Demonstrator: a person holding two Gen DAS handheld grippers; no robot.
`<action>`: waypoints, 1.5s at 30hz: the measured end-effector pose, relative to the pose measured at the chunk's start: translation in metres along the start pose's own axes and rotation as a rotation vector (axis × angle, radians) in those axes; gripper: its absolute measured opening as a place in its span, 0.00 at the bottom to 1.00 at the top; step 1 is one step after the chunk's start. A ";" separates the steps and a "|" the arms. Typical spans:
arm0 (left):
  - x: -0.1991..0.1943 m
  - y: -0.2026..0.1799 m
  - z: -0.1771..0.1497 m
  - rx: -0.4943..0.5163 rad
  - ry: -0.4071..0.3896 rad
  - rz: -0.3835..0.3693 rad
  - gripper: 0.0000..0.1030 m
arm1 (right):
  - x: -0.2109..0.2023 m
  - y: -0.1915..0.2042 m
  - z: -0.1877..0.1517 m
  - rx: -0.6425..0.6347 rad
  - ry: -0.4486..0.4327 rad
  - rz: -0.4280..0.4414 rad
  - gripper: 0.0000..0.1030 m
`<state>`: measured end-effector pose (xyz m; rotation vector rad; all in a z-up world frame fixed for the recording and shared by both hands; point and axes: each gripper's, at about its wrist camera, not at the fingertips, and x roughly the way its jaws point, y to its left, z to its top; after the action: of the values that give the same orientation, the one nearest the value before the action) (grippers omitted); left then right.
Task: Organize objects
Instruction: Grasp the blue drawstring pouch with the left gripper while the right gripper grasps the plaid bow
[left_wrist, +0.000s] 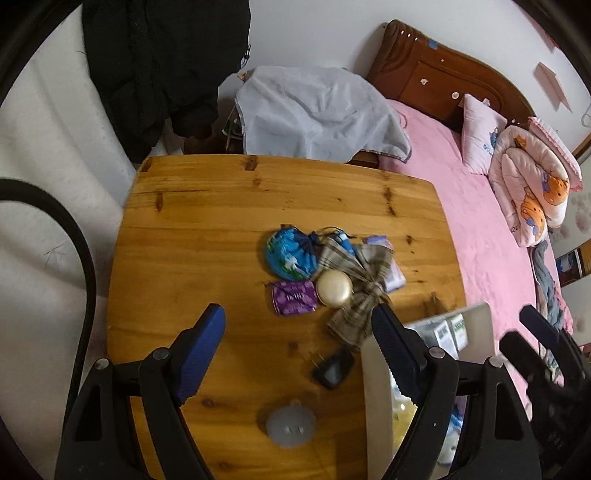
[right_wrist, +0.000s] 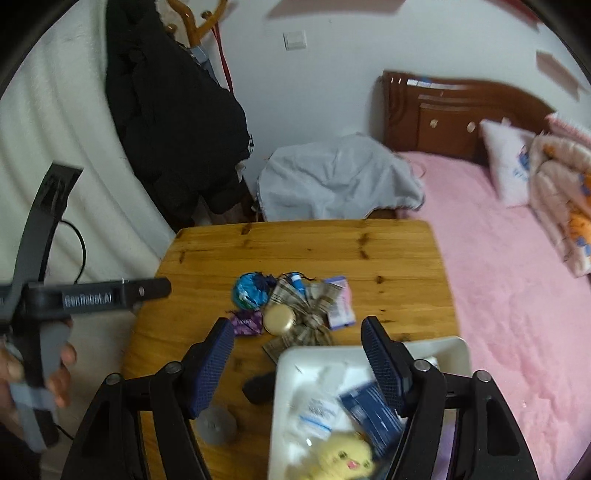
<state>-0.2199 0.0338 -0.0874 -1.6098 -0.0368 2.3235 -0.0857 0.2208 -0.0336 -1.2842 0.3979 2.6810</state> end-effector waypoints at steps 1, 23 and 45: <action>0.007 0.002 0.004 0.000 0.006 -0.003 0.81 | 0.009 0.000 0.006 -0.001 0.017 0.007 0.59; 0.183 0.016 0.047 -0.059 0.280 -0.057 0.81 | 0.231 -0.035 0.022 0.124 0.608 0.093 0.37; 0.191 0.021 0.045 -0.078 0.270 -0.002 0.57 | 0.263 -0.043 0.001 0.105 0.690 0.067 0.23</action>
<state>-0.3269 0.0724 -0.2487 -1.9470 -0.0694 2.1059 -0.2408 0.2663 -0.2455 -2.1619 0.6476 2.1425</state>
